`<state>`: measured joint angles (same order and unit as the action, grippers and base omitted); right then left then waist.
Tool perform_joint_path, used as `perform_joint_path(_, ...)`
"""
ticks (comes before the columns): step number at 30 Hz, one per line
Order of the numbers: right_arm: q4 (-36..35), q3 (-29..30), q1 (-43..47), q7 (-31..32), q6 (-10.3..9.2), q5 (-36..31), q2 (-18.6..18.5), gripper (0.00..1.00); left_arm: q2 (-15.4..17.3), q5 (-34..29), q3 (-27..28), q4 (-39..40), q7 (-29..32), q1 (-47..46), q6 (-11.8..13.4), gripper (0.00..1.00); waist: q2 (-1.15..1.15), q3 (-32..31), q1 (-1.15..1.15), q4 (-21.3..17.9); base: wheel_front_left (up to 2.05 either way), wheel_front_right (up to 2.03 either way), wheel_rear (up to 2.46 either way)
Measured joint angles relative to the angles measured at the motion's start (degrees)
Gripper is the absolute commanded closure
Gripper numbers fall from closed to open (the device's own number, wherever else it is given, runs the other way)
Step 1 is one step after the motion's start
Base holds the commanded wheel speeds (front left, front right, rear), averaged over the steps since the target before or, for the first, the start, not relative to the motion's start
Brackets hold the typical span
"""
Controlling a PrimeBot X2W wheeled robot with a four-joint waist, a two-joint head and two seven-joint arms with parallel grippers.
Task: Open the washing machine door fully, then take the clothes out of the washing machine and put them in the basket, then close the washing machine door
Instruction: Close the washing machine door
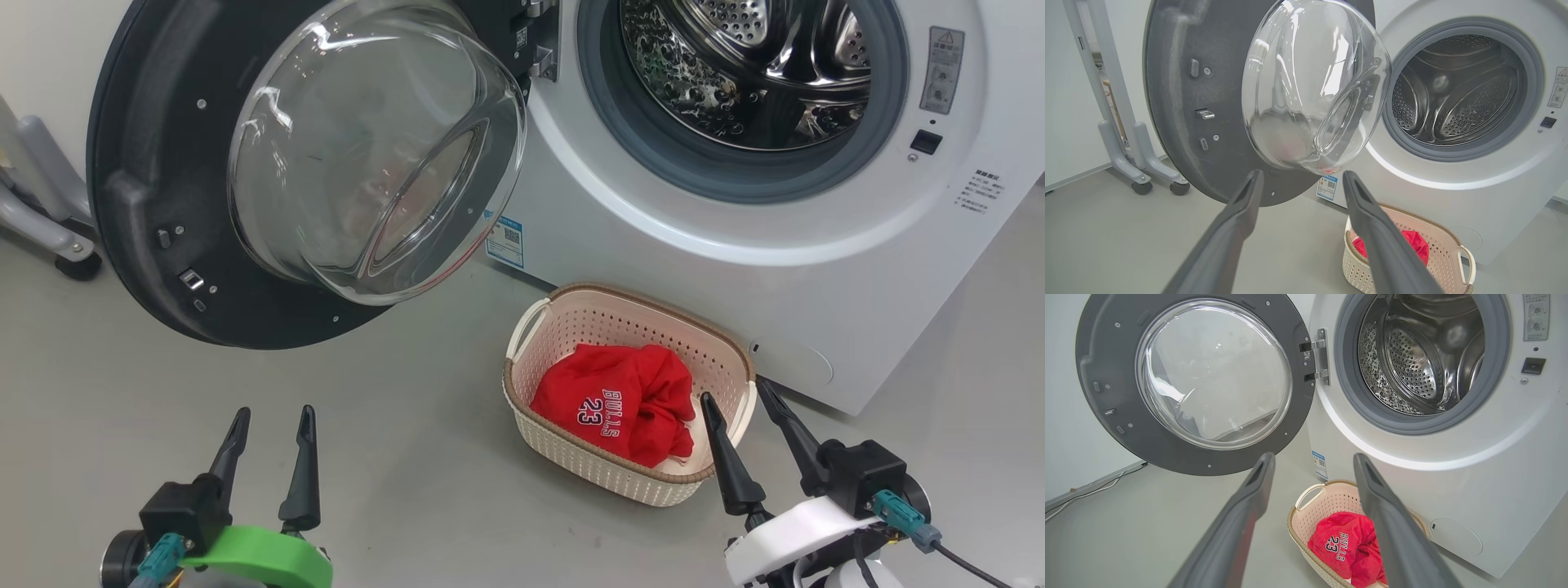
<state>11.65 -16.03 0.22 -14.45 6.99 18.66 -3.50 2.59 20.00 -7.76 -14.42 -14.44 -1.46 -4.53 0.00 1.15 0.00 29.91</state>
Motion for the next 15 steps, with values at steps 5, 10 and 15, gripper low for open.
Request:
perform_joint_path(5, 0.4, -0.5, -0.7, 0.0, 0.00, 0.1, 0.0, 0.00, 0.0, 0.0, 0.4, 0.4, 0.0, 0.4, 0.0, 0.00, 0.00, 0.2, 0.00, 0.2, 0.00, 0.00, 0.00)
perform_joint_path(10, 0.6, -0.7, -0.9, 0.0, 0.00, 0.5, 0.0, 0.00, 0.0, 0.0, 0.5, 0.5, 0.0, 0.6, 0.2, 0.00, 0.00, 0.3, 0.00, 0.2, 0.00, 0.00, 0.00)
perform_joint_path(15, 0.9, -0.7, -1.0, 0.0, 0.00, 0.7, -0.1, 0.00, 0.0, 0.0, 0.5, 0.5, 0.0, 0.7, 0.2, 0.00, 0.00, 0.2, 0.00, 0.1, 0.00, 0.00, 0.00)
